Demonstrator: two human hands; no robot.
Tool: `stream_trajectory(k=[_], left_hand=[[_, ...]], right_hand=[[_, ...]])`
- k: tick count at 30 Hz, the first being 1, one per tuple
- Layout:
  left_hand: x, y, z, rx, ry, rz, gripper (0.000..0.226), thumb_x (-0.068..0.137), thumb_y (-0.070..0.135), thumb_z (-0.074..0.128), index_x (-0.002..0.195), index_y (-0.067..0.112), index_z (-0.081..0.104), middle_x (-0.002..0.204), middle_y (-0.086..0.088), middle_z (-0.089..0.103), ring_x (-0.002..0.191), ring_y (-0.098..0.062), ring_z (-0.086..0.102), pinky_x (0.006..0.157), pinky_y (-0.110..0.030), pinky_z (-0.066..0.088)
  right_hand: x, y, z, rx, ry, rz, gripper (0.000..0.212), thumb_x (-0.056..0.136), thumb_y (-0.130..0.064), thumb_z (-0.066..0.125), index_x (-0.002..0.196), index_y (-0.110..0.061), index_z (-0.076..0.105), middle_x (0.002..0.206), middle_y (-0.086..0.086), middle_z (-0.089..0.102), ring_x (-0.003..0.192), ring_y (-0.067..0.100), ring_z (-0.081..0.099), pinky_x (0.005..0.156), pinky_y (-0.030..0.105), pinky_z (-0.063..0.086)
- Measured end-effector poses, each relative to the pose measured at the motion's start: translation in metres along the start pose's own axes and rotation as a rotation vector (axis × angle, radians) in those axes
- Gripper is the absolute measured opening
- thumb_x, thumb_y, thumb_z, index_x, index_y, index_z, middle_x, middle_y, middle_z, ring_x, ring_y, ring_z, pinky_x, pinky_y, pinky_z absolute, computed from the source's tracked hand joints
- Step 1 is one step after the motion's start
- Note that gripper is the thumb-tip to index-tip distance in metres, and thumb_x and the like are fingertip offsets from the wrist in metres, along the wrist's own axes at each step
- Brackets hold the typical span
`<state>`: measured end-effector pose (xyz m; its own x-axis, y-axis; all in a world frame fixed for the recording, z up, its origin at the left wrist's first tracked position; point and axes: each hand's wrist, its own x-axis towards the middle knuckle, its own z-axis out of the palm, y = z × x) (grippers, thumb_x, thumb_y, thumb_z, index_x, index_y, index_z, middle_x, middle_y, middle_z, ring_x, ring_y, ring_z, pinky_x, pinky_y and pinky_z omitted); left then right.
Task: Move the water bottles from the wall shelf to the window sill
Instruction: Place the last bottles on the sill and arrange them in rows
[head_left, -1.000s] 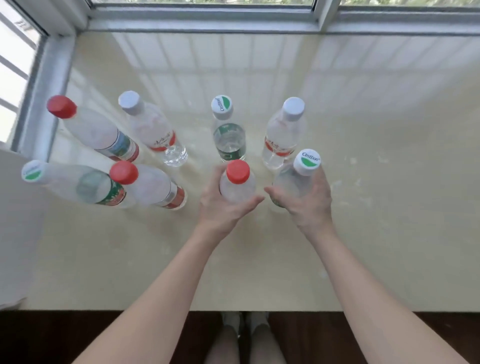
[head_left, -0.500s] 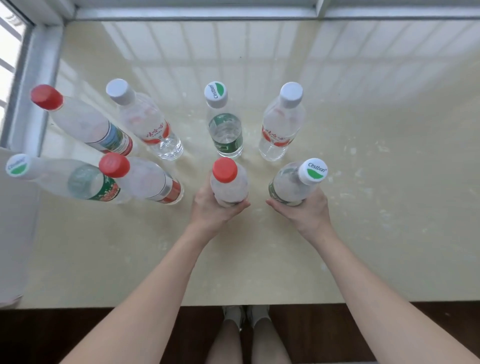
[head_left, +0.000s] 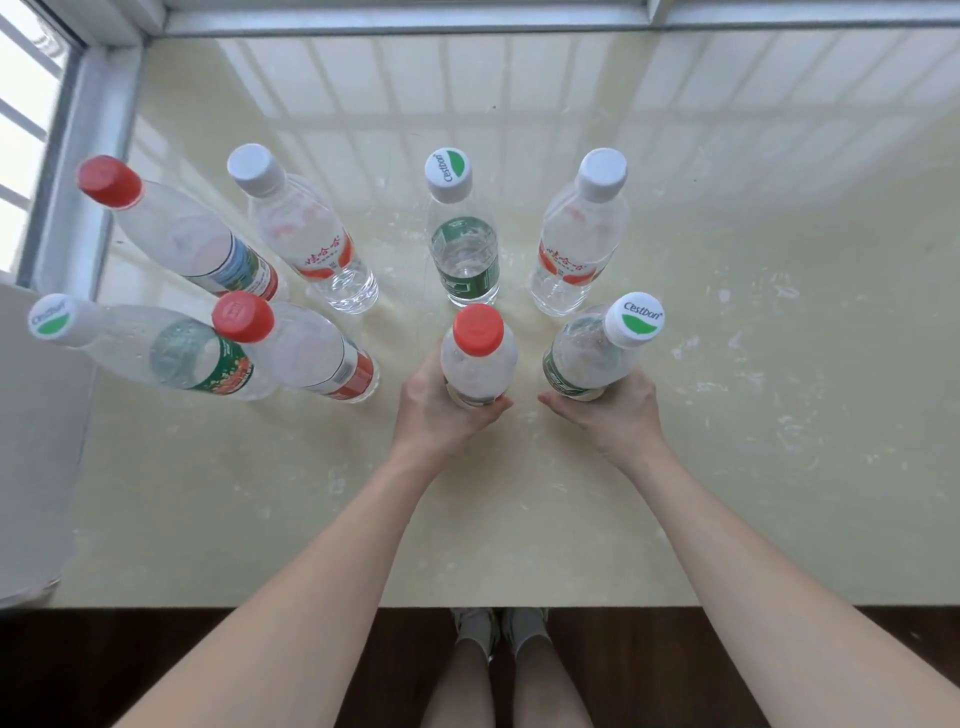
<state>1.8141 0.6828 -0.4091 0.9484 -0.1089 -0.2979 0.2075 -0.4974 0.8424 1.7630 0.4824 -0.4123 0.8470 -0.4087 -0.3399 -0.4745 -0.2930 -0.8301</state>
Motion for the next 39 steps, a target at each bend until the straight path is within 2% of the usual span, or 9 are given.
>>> stream_trajectory(k=[3,7,11,14,20,23,28,35,39], left_hand=[[-0.001,-0.001,0.001,-0.018,0.001,-0.007,0.073,0.051,0.035,0.09,0.117,0.018,0.063,0.104,0.007,0.069,0.1,-0.01,0.065,0.085,-0.023,0.051],[-0.013,-0.002,-0.002,-0.05,-0.012,-0.031,0.08,0.054,0.021,0.093,0.121,0.029,0.05,0.109,0.021,0.061,0.103,0.014,0.055,0.082,-0.006,0.041],[-0.037,-0.008,-0.011,0.013,-0.018,-0.057,0.097,0.058,0.027,0.091,0.14,0.031,0.039,0.138,0.014,0.051,0.13,-0.003,0.045,0.106,-0.024,0.038],[-0.072,-0.007,-0.03,0.064,-0.018,-0.158,0.096,0.065,0.027,0.089,0.146,0.029,0.035,0.145,0.016,0.043,0.134,0.0,0.038,0.107,-0.018,0.029],[-0.137,-0.006,-0.11,0.233,0.025,-0.267,0.078,0.076,0.038,0.081,0.142,0.03,0.039,0.142,0.01,0.048,0.134,-0.013,0.042,0.106,-0.026,0.033],[-0.146,-0.013,-0.151,0.288,0.098,-0.288,0.074,0.078,0.04,0.079,0.14,0.028,0.042,0.141,0.008,0.05,0.133,-0.016,0.044,0.107,-0.031,0.036],[-0.116,-0.036,-0.209,0.275,0.224,-0.276,0.075,0.073,0.039,0.082,0.137,0.028,0.045,0.138,0.004,0.053,0.127,-0.021,0.05,0.105,-0.036,0.04],[-0.033,-0.068,-0.235,0.069,0.234,-0.245,0.095,0.064,0.036,0.09,0.143,0.023,0.038,0.141,0.002,0.049,0.124,-0.02,0.05,0.104,-0.037,0.043],[0.002,-0.076,-0.236,0.024,0.182,-0.197,0.08,0.062,0.032,0.092,0.127,0.028,0.046,0.127,0.013,0.051,0.119,-0.013,0.051,0.098,-0.032,0.045]], right_hand=[[-0.001,0.001,-0.001,0.0,-0.012,-0.004,0.062,0.06,-0.026,0.094,0.115,-0.017,0.066,0.107,-0.006,0.072,0.102,0.011,0.066,0.08,0.01,0.047],[-0.008,-0.001,-0.005,0.032,-0.036,-0.023,0.071,0.062,-0.017,0.094,0.122,-0.025,0.058,0.121,-0.008,0.065,0.111,0.006,0.059,0.093,0.021,0.046],[-0.023,0.007,-0.015,0.016,-0.039,0.033,0.088,0.063,-0.013,0.092,0.139,-0.024,0.048,0.133,-0.011,0.058,0.123,0.003,0.053,0.1,0.017,0.04],[-0.052,0.014,-0.024,-0.076,-0.022,0.098,0.095,0.066,-0.018,0.092,0.147,-0.02,0.043,0.136,-0.006,0.054,0.126,0.01,0.051,0.106,0.025,0.038],[-0.132,-0.002,-0.01,-0.218,-0.082,0.127,0.067,0.071,-0.022,0.088,0.13,-0.015,0.058,0.125,0.003,0.061,0.124,0.024,0.056,0.098,0.027,0.038],[-0.152,-0.027,0.021,-0.23,-0.155,0.078,0.061,0.075,-0.026,0.085,0.129,-0.018,0.058,0.126,-0.001,0.061,0.122,0.019,0.055,0.096,0.025,0.037],[-0.145,-0.078,0.093,-0.176,-0.214,-0.004,0.067,0.075,-0.036,0.084,0.133,-0.022,0.055,0.129,-0.008,0.059,0.123,0.01,0.052,0.1,0.023,0.036],[-0.088,-0.112,0.178,0.019,-0.071,0.018,0.082,0.068,-0.032,0.089,0.138,-0.024,0.047,0.132,-0.009,0.054,0.122,0.013,0.053,0.105,0.04,0.045],[-0.067,-0.115,0.2,0.027,0.02,0.007,0.089,0.06,-0.044,0.088,0.138,-0.031,0.047,0.132,-0.01,0.058,0.121,0.01,0.055,0.101,0.039,0.048]])
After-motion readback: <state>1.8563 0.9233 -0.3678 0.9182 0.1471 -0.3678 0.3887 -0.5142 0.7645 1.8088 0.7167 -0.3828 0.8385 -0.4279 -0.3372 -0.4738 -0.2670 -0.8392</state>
